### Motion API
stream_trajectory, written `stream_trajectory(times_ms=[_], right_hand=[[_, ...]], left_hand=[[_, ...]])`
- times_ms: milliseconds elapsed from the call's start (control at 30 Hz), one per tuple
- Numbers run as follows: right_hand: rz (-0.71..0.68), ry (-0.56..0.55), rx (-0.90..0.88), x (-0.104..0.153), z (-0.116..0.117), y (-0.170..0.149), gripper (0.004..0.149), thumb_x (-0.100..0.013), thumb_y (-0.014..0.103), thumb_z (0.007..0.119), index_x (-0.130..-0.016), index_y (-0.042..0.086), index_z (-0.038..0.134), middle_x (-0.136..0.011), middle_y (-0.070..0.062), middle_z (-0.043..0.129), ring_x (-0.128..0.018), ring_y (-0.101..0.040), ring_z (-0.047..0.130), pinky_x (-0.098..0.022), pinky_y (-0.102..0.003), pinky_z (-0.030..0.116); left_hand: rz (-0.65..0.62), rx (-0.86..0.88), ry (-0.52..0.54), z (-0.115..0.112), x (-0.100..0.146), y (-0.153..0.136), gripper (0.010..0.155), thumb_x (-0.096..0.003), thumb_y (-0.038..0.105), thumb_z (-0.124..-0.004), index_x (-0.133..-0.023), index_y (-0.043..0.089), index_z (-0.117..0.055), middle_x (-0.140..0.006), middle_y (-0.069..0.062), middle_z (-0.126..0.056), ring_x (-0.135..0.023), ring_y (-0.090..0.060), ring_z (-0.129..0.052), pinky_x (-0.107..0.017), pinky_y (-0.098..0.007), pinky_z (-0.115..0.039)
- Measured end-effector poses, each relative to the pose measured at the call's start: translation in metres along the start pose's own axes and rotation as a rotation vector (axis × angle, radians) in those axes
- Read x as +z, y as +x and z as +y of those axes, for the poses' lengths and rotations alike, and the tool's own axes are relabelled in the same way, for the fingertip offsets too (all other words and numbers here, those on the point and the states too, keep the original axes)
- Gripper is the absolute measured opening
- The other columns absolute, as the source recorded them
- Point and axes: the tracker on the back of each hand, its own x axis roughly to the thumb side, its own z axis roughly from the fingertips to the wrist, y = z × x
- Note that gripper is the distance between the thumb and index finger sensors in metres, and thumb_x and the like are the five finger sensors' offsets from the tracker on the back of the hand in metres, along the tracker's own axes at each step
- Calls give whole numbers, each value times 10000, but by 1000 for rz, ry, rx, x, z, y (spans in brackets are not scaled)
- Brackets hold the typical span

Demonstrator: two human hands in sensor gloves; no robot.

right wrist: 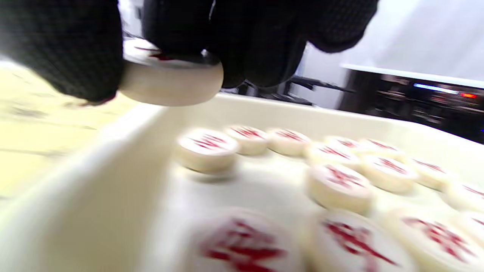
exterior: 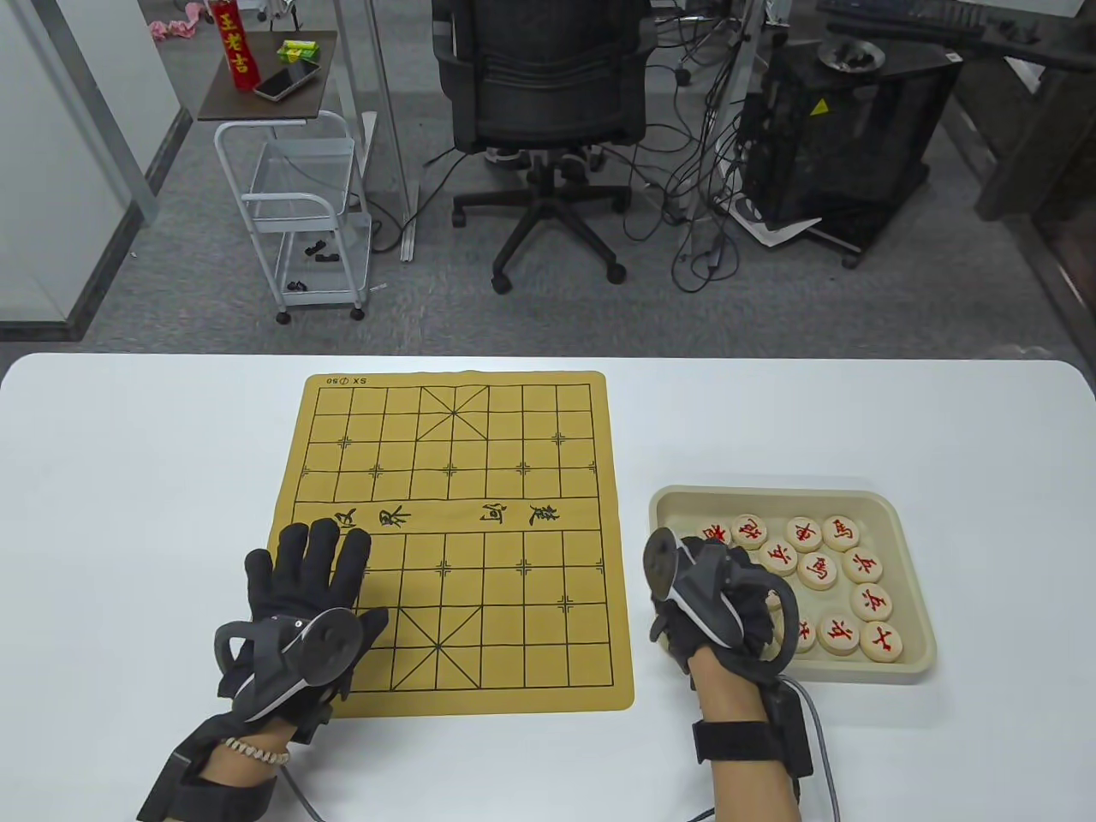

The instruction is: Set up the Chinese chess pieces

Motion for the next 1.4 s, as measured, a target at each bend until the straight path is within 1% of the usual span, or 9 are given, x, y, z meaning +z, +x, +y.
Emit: stream_trajectory(times_ms=[167,367,500,600,700,800,933,1167,1400], right_hand=[[-295,0,-93,41,-5,72,566,-327,555,992,-791,285,813,-920,-18,889,-802,-284,946,-545,-427,811],[-499,78,-63,75,25,144,569,-325,552,989,-794,286,808,-923,-15,885,-806,-281,943,-550,-426,810],[-539,156,-7,80,50,163,574,-328,556,984,-799,284,802,-922,-20,881,-807,-284,938,-551,-428,806],[-542,149,20,83,52,165,571,-340,546,965,-819,294,781,-950,-31,855,-827,-288,923,-556,-426,809],[-501,276,-93,76,39,149,643,-354,546,947,-907,302,725,-1058,-88,736,-937,-346,821,-600,-449,769],[-353,196,-186,59,12,112,630,-376,496,955,-924,287,727,-1028,-79,775,-905,-346,849,-586,-453,773],[-91,192,-62,33,-9,58,639,-395,473,959,-949,268,717,-1041,-100,762,-886,-354,853,-573,-446,770],[101,370,147,0,23,-15,570,-386,443,975,-889,262,778,-1030,-110,783,-724,-208,959,-437,-339,832],[149,499,26,-16,43,-38,582,-362,428,1003,-877,260,790,-1010,-110,810,-672,-166,998,-397,-302,856]], left_hand=[[4,-3,-9,-1,0,-1,944,-393,600,-790,-1103,331,-229,-1229,-148,-283,-1135,-529,-378,-748,-760,-309],[-1,-5,-12,-2,0,0,944,-393,600,-790,-1103,330,-230,-1229,-150,-285,-1133,-529,-380,-747,-759,-312],[-1,-8,-16,-2,0,0,944,-392,601,-790,-1104,329,-231,-1229,-149,-284,-1134,-528,-380,-747,-760,-310],[-1,-6,-14,-2,0,-1,944,-393,599,-791,-1104,328,-233,-1229,-151,-284,-1133,-529,-380,-746,-760,-311],[-2,-9,-20,-3,0,-1,945,-392,601,-790,-1104,329,-231,-1229,-149,-283,-1133,-528,-382,-746,-760,-312],[0,-7,-19,-2,0,-1,943,-393,599,-791,-1104,328,-233,-1229,-149,-284,-1132,-529,-382,-747,-759,-312],[2,-10,-22,-2,0,-1,944,-393,600,-790,-1104,328,-232,-1229,-150,-284,-1139,-535,-346,-745,-759,-312],[-1,-18,-22,-3,0,0,944,-393,602,-789,-1105,328,-231,-1229,-150,-279,-1138,-538,-337,-746,-759,-308],[-1,-23,-28,-3,1,1,945,-393,602,-790,-1104,329,-230,-1229,-151,-278,-1135,-539,-317,-746,-757,-303]])
